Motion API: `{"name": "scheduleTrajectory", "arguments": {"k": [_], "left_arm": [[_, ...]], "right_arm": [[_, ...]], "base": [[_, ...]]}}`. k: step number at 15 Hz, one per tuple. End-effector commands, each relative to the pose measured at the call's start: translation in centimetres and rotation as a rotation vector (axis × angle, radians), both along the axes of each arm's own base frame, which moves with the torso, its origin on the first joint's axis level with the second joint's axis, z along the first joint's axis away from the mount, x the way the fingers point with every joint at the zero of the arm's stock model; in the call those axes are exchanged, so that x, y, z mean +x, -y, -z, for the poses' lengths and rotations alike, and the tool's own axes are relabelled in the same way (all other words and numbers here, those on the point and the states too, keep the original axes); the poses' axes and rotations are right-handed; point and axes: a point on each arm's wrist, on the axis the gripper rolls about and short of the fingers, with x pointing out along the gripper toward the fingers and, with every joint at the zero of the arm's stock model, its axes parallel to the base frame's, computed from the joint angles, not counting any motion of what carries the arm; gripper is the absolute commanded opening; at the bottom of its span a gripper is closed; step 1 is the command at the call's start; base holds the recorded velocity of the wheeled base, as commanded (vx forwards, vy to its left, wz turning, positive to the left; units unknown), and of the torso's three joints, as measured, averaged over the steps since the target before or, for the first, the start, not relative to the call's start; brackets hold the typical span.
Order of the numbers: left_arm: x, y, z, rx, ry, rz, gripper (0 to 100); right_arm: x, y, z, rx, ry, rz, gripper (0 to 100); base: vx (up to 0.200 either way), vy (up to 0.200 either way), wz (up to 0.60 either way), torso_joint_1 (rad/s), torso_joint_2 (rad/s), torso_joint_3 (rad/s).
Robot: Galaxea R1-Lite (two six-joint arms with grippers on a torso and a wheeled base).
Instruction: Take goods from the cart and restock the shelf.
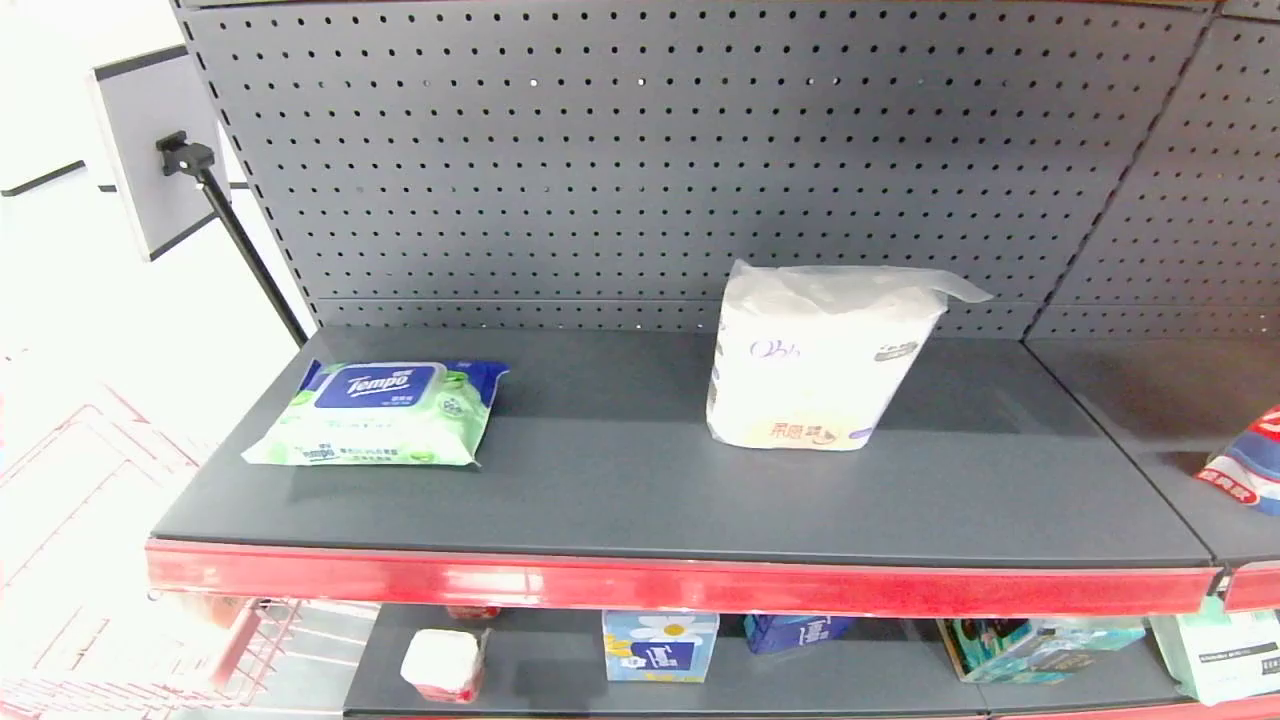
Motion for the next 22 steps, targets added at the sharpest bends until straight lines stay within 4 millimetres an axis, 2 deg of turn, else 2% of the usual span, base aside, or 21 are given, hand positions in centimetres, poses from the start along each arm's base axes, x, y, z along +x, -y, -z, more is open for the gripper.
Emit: {"name": "scheduleTrajectory", "arguments": {"k": [1,22], "left_arm": [[0.0,0.0,0.0,-0.001,-0.001,0.0,100],[0.0,0.0,0.0,-0.001,-0.001,0.0,100]], "right_arm": [[0.0,0.0,-0.01,-0.001,0.0,0.0,100],[0.0,0.0,-0.01,-0.001,0.0,0.0,100]], "base": [[0.0,0.2,0.0,0.007,0.0,0.002],[0.0,0.2,0.0,0.002,0.0,0.002]]}}
